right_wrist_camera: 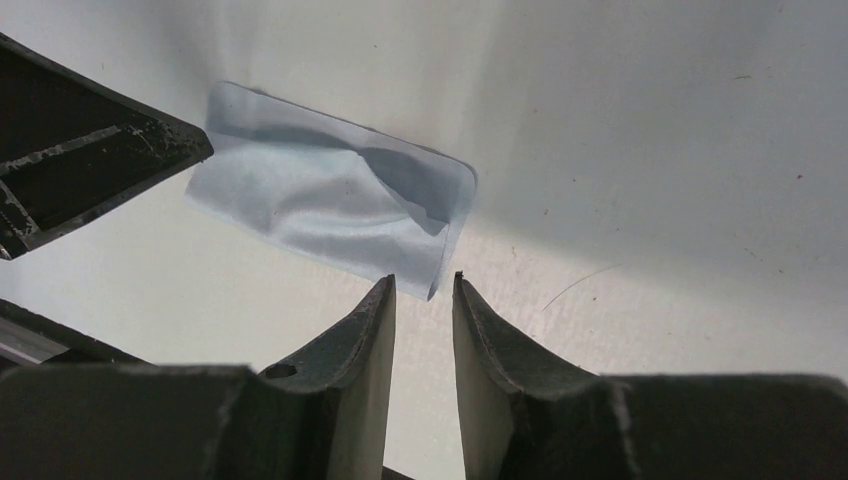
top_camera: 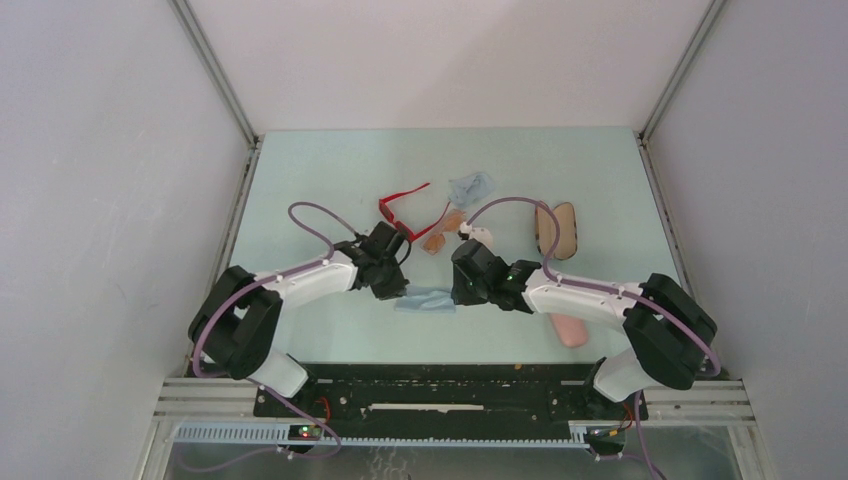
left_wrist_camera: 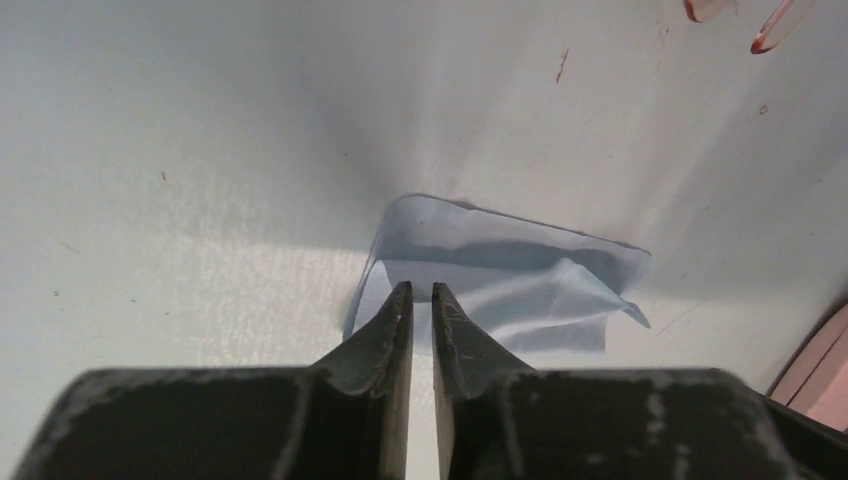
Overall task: Organize the sunglasses
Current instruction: Fold the glasses cleaning cloth at the center of the board.
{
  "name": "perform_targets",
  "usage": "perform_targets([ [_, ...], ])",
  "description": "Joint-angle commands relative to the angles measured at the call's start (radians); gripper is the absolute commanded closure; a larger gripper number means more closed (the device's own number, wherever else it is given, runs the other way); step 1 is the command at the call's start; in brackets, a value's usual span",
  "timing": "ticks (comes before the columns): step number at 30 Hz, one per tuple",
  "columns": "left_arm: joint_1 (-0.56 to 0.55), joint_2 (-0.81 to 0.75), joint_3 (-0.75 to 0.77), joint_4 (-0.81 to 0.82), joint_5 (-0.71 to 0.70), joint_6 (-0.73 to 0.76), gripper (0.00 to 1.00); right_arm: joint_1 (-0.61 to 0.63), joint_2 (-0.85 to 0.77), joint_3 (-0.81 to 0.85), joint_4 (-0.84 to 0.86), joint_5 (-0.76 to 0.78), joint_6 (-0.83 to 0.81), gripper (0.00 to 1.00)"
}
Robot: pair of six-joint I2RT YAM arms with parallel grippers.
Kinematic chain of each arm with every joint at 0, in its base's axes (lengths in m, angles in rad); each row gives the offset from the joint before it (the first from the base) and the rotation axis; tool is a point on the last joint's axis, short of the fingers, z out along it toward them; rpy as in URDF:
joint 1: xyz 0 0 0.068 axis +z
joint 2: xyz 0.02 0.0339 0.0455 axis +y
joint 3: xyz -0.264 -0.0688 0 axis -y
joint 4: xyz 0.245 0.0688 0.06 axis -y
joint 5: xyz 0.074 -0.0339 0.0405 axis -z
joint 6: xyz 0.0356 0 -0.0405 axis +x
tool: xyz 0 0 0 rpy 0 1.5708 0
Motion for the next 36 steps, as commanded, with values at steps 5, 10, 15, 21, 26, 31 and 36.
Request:
perform_targets([
  [5, 0.005, -0.136, 0.081, -0.117, -0.188, -0.017, 0.63, -0.001, -0.047, 0.033, -0.006, 0.029, 0.013, 0.65],
  [10, -0.009, -0.203, 0.019, -0.048, -0.117, -0.004, 0.67, 0.011, -0.021, 0.033, 0.028, -0.011, 0.02, 0.76],
  [15, -0.031, -0.211, -0.048, 0.073, 0.02, -0.025, 0.71, -0.002, 0.02, 0.033, 0.086, -0.107, 0.044, 0.86],
  [21, -0.032, -0.152, -0.073, 0.112, 0.027, -0.031, 0.72, -0.024, 0.096, 0.052, 0.139, -0.212, 0.073, 0.9],
  [26, -0.03, -0.062, -0.055, 0.128, 0.014, -0.003, 0.73, -0.053, 0.149, 0.064, 0.147, -0.186, 0.09, 0.91],
  [31, -0.028, -0.027, -0.071, 0.143, -0.03, -0.009, 0.75, -0.116, 0.196, 0.063, 0.111, -0.155, 0.102, 0.95],
  [36, -0.022, -0.049, -0.1, 0.15, -0.052, -0.01, 0.75, -0.117, 0.174, 0.056, 0.036, -0.124, 0.094, 0.96],
])
